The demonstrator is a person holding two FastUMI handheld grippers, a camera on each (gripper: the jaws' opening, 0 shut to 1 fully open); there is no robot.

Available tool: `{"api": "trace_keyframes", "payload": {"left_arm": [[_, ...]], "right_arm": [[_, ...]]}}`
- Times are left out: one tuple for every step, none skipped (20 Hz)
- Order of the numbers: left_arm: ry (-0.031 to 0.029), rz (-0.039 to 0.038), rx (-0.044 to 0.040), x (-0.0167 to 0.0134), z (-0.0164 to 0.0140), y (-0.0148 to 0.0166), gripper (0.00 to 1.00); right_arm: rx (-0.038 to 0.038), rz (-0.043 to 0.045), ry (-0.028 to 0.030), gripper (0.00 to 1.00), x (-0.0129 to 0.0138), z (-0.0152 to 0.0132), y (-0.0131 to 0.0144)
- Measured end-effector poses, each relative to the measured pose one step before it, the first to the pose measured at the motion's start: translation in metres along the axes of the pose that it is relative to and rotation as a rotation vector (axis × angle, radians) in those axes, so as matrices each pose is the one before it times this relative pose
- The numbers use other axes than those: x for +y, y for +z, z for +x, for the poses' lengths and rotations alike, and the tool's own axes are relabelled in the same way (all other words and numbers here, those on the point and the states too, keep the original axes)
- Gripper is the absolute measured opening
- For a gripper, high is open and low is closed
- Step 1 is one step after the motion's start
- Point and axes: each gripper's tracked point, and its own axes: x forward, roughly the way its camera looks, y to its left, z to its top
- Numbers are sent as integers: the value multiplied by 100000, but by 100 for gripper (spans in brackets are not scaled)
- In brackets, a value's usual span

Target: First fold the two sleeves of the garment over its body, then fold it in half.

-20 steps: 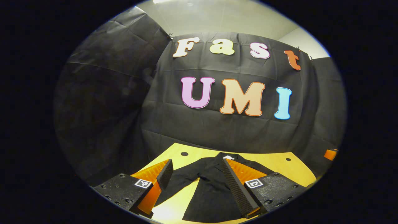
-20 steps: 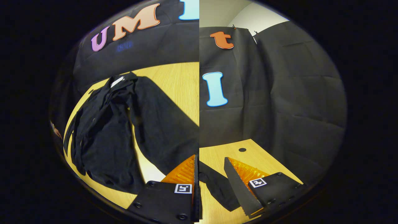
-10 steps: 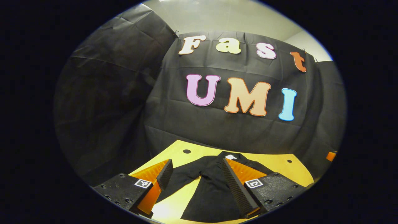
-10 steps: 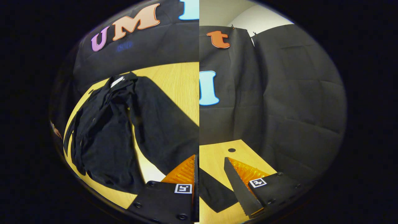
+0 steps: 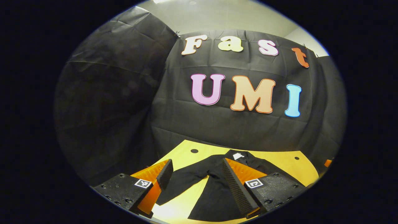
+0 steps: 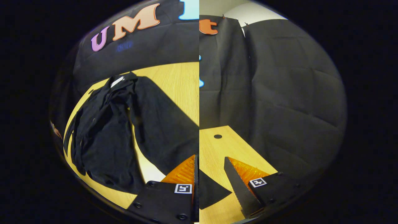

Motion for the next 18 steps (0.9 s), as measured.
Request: {"api": "trace_keyframes", "payload": {"left_arm": [[561, 460, 97, 112, 19, -39, 92], [445, -15, 179, 5, -133, -83, 92], [591, -333, 540, 82, -75, -114, 92], [645, -400, 793, 124, -38, -370, 93], [515, -465, 861, 11, -71, -279, 92], [449, -348, 858, 18, -125, -343, 92], [381, -95, 669, 25, -11, -191, 92], [285, 0, 131, 91, -63, -132, 93], [255, -126, -721, 34, -90, 174, 92], [-21, -227, -998, -18, 21, 249, 93], [242, 104, 73, -54, 5, 95, 93], [778, 465, 220, 228, 160, -221, 92], [893, 515, 278, 42, 111, -121, 93], [593, 136, 417, 106, -71, -113, 92], [72, -702, 522, -152, -9, -57, 92], [-668, -1042, 847, -379, -30, -300, 93], [-478, -975, 1043, -462, 94, -321, 92], [-195, -728, 958, -167, 167, -456, 92]], "right_arm": [[1922, 999, -541, 52, -529, 595, -839], [2006, 517, -454, 52, -433, 523, -769], [2040, 363, -687, 52, -530, 640, -973], [2446, 131, -468, 52, -421, 530, -928], [2699, 13, -555, 52, -402, 752, -1097], [2637, 148, -176, 52, -313, 678, -975], [2926, 252, 68, 52, -152, 720, -1088], [2930, 135, 170, 53, -104, 582, -1051], [3006, 186, 93, 53, -226, 635, -1153], [2442, -289, 21, 53, -145, 671, -922], [2858, -195, -44, 53, 40, 862, -1087], [2482, -133, -79, 53, 46, 686, -861], [3139, 160, 303, 53, 159, 509, -895], [2786, 775, 463, 53, 29, 466, -748], [2297, 825, 1142, 53, 159, 364, -528], [1660, 431, 885, 54, 83, 365, -247], [1498, -24, 194, 54, -31, 677, -405], [1793, -275, -297, 53, -210, 499, -324]]}}
